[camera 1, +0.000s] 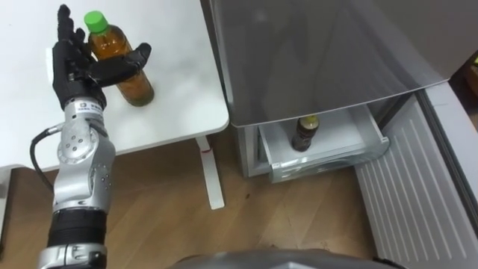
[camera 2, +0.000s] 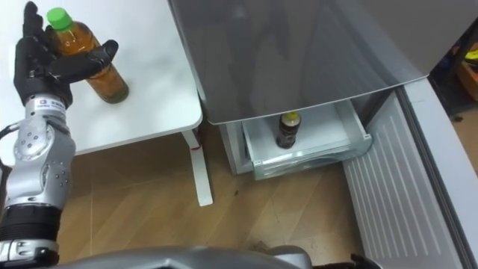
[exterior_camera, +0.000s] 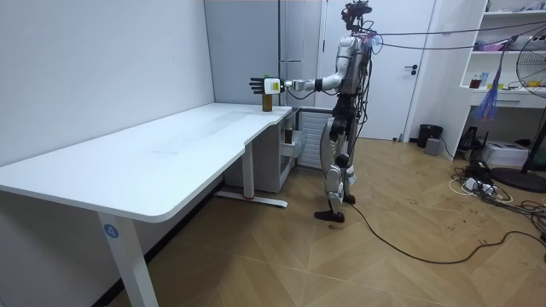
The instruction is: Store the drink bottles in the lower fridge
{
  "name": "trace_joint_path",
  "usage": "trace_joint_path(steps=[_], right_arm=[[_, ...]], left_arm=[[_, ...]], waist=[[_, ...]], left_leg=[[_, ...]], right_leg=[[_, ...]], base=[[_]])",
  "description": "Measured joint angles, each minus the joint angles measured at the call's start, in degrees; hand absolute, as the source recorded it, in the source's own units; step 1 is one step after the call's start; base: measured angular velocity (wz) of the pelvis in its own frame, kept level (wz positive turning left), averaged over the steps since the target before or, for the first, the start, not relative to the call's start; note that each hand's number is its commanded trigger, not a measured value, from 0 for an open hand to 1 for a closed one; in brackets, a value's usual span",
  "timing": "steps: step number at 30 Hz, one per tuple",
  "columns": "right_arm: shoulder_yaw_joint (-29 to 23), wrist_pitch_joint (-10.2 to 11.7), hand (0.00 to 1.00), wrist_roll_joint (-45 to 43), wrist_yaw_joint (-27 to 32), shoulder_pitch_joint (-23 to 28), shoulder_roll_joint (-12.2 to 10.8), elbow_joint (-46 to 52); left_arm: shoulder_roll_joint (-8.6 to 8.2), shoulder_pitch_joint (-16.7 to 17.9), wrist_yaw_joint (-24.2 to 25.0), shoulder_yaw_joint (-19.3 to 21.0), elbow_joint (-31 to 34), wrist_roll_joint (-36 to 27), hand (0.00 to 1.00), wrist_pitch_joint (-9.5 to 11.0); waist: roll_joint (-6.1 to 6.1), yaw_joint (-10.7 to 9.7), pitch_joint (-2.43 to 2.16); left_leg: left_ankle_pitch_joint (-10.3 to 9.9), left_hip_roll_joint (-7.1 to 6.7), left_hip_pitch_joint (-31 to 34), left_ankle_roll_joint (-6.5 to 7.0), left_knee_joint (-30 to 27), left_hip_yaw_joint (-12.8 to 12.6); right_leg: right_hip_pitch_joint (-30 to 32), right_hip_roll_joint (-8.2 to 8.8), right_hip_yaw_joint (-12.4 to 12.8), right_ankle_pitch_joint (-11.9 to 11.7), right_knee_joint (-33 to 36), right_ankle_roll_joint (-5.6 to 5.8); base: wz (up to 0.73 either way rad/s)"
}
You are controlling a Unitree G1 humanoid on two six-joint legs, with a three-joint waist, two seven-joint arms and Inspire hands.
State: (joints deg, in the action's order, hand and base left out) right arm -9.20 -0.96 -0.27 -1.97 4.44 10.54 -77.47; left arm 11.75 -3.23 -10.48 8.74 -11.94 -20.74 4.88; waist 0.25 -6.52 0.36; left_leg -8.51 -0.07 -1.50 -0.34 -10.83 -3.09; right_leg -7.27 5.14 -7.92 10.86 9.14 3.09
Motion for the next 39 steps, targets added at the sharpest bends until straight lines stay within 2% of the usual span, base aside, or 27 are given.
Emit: trace_joint_path(steps=[6,13,17,24,33,36,39], right_arm=[[-0.57,-0.39,0.00,-0.41,-0.10,-0.16,0.21,0.08],[-0.76,-0.56,0.00,-0.55,-0.10,0.12,0.47,0.70],[-0.76,-0.61,0.00,-0.54,-0.10,0.11,0.54,1.45],[-0.72,-0.63,0.00,-0.52,-0.12,0.11,0.60,1.71],[0.14,-1.40,0.00,0.04,-0.04,-0.17,0.62,2.25],[0.60,-1.47,0.00,0.84,-0.26,-1.25,0.34,2.83],[1.31,-0.65,0.00,1.75,-1.59,-2.70,-0.16,3.46]], left_arm=[[0.34,-0.43,0.25,0.38,-1.37,-1.29,1.00,-0.06],[0.71,-1.88,1.78,0.30,-3.93,-2.23,1.00,-1.20],[0.70,-1.91,2.54,0.01,-4.92,-2.28,1.00,-2.51],[0.71,-2.14,2.74,0.00,-5.11,-2.27,1.00,-3.09],[0.67,-2.15,2.69,-0.06,-5.39,-2.20,1.00,-3.31],[0.13,-2.15,2.67,-0.07,-5.14,-2.19,1.00,-3.31],[-0.45,-2.15,2.65,-0.12,-4.89,-2.21,1.00,-3.29]], waist=[[0.16,-0.95,0.15],[0.70,-1.19,0.41],[0.80,-1.36,0.35],[1.04,-1.33,0.17],[0.60,-1.08,-0.18],[0.46,-1.02,-0.26],[0.45,-0.94,-0.25]], left_leg=[[-0.08,0.18,-0.04,-0.13,0.01,-0.12],[-0.18,0.26,0.05,-0.17,0.13,-0.76],[-0.20,0.30,-0.02,-0.21,0.22,-1.03],[-0.21,0.35,-0.14,-0.20,0.29,-1.50],[-0.20,0.35,-0.15,-0.20,0.13,-1.50],[-0.20,0.35,-0.14,-0.19,0.06,-1.43],[-0.20,0.37,-0.08,-0.19,0.00,-1.41]], right_leg=[[-0.03,-0.13,-0.10,-0.04,-0.13,-0.07],[0.28,-0.12,0.02,-0.05,-0.37,-0.09],[0.35,-0.11,0.02,-0.05,-0.44,-0.09],[0.33,-0.08,0.01,-0.05,-0.45,-0.08],[0.22,-0.09,0.01,-0.04,-0.43,-0.08],[0.03,-0.10,0.02,-0.06,-0.39,-0.10],[0.21,-0.11,-0.02,-0.08,-0.38,-0.14]], base=[[0.00],[-0.03],[-0.01],[0.00],[0.00],[0.00],[0.00]])
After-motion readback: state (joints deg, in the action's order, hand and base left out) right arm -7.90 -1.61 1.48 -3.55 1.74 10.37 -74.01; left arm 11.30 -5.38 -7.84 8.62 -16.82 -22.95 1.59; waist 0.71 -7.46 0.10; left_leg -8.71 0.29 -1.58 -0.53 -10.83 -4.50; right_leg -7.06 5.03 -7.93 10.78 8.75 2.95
